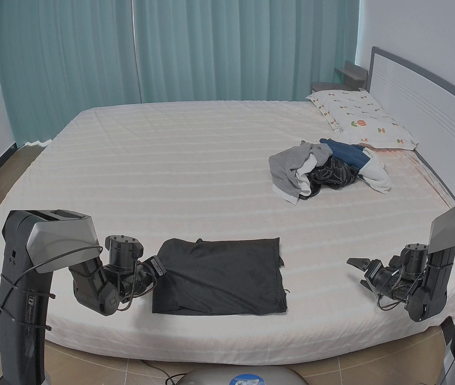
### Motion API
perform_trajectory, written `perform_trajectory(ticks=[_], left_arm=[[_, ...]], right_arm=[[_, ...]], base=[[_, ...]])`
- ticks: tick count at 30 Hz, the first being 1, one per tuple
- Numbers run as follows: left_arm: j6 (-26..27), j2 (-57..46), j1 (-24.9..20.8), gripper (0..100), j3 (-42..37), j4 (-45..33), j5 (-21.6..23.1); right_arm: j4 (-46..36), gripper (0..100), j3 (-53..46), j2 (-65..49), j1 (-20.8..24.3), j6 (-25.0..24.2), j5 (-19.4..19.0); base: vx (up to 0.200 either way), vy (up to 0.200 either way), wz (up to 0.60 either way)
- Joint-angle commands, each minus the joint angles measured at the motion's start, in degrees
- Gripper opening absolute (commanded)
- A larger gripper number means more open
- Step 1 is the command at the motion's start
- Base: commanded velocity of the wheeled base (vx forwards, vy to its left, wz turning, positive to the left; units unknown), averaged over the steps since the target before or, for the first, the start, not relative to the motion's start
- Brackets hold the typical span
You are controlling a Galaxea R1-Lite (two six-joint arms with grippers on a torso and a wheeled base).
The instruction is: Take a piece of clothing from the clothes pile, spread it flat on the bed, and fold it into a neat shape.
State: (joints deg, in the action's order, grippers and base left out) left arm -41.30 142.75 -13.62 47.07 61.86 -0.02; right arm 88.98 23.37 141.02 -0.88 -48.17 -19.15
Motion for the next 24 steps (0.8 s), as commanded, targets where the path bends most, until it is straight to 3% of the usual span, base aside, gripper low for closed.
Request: perform_trajectory(ticks=[1,24], left_arm=[[-0.27,-0.19,-0.01,0,-0.31,0.02,-0.06],[-0.8,-0.28,0.43,0,-1.01,0.02,-1.56]], right_arm=[[0.41,100,0.1,0.04,0.0,0.0,-0.01],[0.41,100,0.01,0.04,0.0,0.0,-0.01]], base=[[0.0,0.2,0.0],[0.0,0.2,0.0]])
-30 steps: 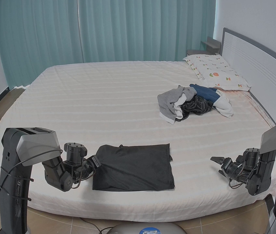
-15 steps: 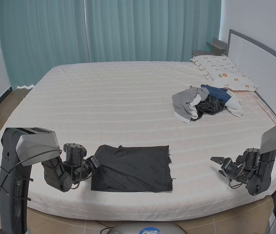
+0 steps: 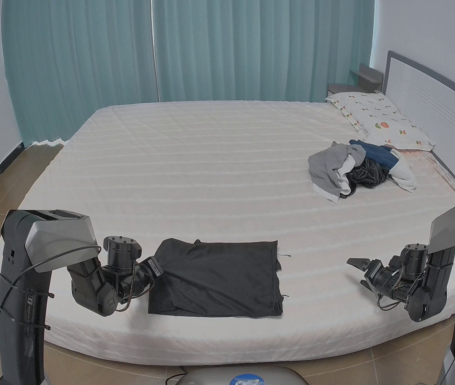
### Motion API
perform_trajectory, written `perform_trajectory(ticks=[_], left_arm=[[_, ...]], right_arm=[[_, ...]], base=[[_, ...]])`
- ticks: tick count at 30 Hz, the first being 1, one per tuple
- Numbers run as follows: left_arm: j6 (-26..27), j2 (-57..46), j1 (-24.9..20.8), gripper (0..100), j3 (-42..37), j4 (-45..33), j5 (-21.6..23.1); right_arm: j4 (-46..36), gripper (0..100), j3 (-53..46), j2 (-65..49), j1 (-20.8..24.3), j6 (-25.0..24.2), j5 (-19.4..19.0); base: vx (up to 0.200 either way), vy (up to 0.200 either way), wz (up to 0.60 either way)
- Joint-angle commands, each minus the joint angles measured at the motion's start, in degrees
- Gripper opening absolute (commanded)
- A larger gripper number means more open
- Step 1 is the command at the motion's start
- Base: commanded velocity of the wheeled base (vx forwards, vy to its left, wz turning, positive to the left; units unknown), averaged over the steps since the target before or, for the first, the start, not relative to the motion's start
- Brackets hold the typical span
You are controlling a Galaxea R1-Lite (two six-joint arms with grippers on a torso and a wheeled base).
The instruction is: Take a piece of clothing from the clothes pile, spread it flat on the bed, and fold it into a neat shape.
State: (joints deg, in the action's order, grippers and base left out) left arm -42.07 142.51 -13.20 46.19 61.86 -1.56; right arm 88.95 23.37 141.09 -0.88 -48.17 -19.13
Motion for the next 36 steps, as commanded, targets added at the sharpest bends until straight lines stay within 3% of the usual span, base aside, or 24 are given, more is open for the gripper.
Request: perform_trajectory(ticks=[1,19,32,33,36], left_arm=[[-0.03,-0.04,0.11,0,-0.14,0.02,-0.02],[-0.03,-0.39,0.11,0,-0.93,0.02,-0.02],[-0.12,-1.27,-0.51,0,-3.48,0.02,0.07],[-0.12,-1.27,-0.51,100,-3.56,0.02,0.07],[-0.12,-1.27,-0.6,100,-3.56,0.02,0.07]], right_arm=[[0.43,100,0.01,-0.03,0.0,0.0,-0.03],[0.43,100,0.01,-0.03,0.0,0.0,-0.03],[0.43,100,0.01,0.06,0.0,0.0,-0.03],[0.43,100,0.01,0.06,0.0,0.0,-0.03],[0.43,100,0.01,0.06,0.0,0.0,-0.03]], base=[[0.0,0.2,0.0],[0.0,0.2,0.0],[0.0,0.0,0.0],[0.0,0.0,0.0],[0.0,0.0,0.0]])
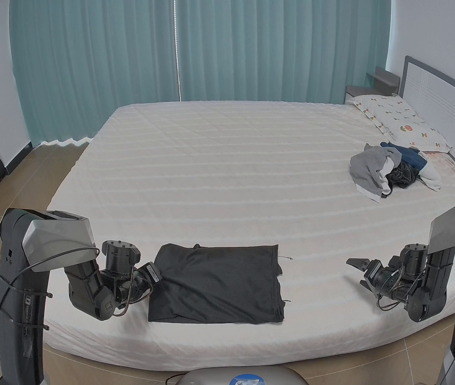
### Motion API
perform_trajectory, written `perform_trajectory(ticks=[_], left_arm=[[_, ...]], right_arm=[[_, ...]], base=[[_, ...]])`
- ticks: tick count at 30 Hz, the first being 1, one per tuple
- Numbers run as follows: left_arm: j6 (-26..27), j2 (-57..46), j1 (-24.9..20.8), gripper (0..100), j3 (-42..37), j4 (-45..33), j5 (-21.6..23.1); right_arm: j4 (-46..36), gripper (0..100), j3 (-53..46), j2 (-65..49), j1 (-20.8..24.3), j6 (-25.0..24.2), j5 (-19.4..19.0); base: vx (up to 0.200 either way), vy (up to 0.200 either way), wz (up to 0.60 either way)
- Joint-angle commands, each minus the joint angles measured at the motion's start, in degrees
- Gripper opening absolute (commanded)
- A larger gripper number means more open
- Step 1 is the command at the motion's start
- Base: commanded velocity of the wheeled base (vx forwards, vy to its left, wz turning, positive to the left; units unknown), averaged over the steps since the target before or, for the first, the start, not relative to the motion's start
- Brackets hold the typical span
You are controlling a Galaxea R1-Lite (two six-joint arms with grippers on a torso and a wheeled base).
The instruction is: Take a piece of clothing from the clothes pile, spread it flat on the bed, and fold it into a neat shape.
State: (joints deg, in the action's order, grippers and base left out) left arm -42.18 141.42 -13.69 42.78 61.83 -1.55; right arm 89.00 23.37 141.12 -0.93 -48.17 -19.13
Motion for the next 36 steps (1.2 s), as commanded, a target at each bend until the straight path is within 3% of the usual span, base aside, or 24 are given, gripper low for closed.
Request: perform_trajectory(ticks=[1,18,25,28,33,36], left_arm=[[-0.01,-0.18,-0.11,100,-0.15,0.04,0.05],[-4.67,-3.52,3.14,100,-2.79,5.58,0.14],[-4.4,-10.47,4.9,100,-4.37,6.99,0.14],[-3.96,-14.51,4.99,100,-5.95,7.25,0.14],[1.49,-19.61,5.96,100,-8.15,7.52,0.05],[3.33,-26.11,6.83,100,-9.99,7.34,0.05]], right_arm=[[0.38,100,0.01,0.03,0.05,0.0,-0.03],[0.38,100,-0.43,-0.49,-0.04,0.0,0.14],[0.38,100,0.19,-1.11,-0.39,-0.09,2.87],[0.21,100,0.01,-5.68,0.14,0.35,5.5],[-1.02,100,-2.89,-15.52,2.51,1.41,6.3],[-3.66,100,-6.76,-26.68,3.12,5.45,6.3]], base=[[0.0,0.0,0.0],[0.0,0.0,0.0],[0.0,0.0,0.0],[0.0,0.0,0.0],[0.0,0.0,0.0],[0.0,0.0,0.0]])
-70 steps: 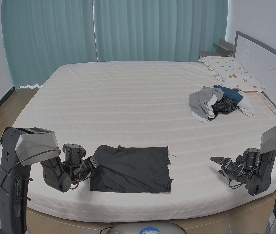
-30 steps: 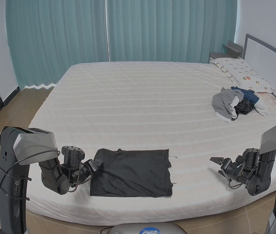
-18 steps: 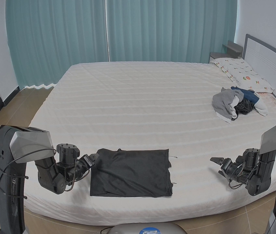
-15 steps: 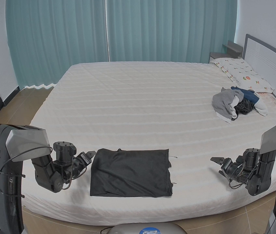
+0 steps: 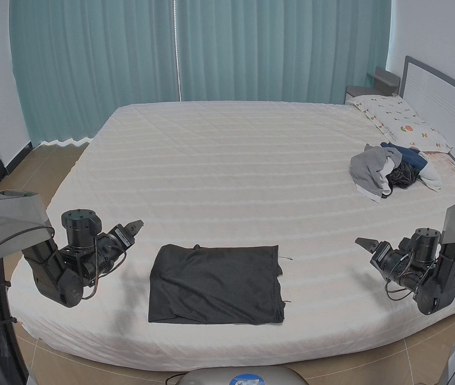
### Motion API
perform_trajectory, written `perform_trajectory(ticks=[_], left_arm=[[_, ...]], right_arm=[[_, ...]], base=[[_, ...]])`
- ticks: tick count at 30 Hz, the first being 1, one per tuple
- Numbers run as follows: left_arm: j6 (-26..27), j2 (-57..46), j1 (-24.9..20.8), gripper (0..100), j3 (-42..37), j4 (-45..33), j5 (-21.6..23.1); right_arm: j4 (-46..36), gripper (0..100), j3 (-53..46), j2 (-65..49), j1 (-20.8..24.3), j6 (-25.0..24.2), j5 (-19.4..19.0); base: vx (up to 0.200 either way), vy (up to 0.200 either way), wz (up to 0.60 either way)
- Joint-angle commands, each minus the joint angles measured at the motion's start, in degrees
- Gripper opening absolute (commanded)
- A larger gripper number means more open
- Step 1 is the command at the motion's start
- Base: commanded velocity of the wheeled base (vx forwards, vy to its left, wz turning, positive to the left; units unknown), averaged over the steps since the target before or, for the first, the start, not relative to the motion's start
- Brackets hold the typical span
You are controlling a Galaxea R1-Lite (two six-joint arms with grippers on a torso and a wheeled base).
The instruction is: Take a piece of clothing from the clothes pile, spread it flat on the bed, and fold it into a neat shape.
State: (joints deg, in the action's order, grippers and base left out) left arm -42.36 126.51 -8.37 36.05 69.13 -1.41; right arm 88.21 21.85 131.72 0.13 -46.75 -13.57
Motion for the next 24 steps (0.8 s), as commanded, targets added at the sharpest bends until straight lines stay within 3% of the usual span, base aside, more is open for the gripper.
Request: perform_trajectory(ticks=[1,9,10,11,12,15,16,18,21,22,24], left_arm=[[3.95,-13.49,1.7,100,-3.7,-0.23,-0.08],[15.38,-33.09,3.63,100,-12.32,-0.58,-0.08],[18.1,-37.74,4.42,100,-13.72,-0.67,-0.08],[18.37,-38.18,4.51,100,-13.81,-0.67,-0.08],[21.44,-43.55,5.47,100,-15.22,-1.11,-0.08],[27.07,-53.56,7.06,100,-16.89,-5.76,0.01],[27.07,-53.56,7.06,100,-16.89,-5.76,0.01],[29.79,-65.43,7.85,100,-16.54,-16.13,0.62],[30.85,-78.26,7.76,100,-14.43,-30.55,1.24],[31.2,-80.02,7.76,100,-13.99,-32.92,1.41],[34.45,-88.81,7.76,100,-13.02,-46.11,2.56]], right_arm=[[-4.45,100,-6.38,-20.63,2.24,6.23,0.74],[-17.55,100,-12.62,-47.7,1.98,22.49,4.43],[-22.38,100,-13.06,-55.08,1.54,26.98,4.6],[-22.91,100,-13.06,-55.78,1.54,27.41,4.6],[-29.41,100,-13.06,-64.48,1.18,31.63,4.6],[-43.83,100,-11.91,-79.69,1.01,36.29,4.43],[-43.83,100,-11.91,-79.69,1.01,36.29,4.43],[-60.53,100,-10.07,-94.1,1.01,41.21,4.43],[-78.46,100,-6.64,-108.87,1.36,45.7,4.34],[-80.83,100,-6.03,-110.8,1.54,46.4,4.43],[-93.57,100,-2.33,-119.59,2.59,50.35,4.34]], base=[[0.0,0.0,0.0],[0.0,0.0,0.0],[0.0,0.0,0.0],[0.0,0.0,0.0],[0.0,0.0,0.0],[0.0,0.0,0.0],[0.0,0.0,0.0],[0.0,0.0,0.0],[0.0,0.0,0.0],[0.0,0.0,0.0],[0.0,0.0,0.0]])
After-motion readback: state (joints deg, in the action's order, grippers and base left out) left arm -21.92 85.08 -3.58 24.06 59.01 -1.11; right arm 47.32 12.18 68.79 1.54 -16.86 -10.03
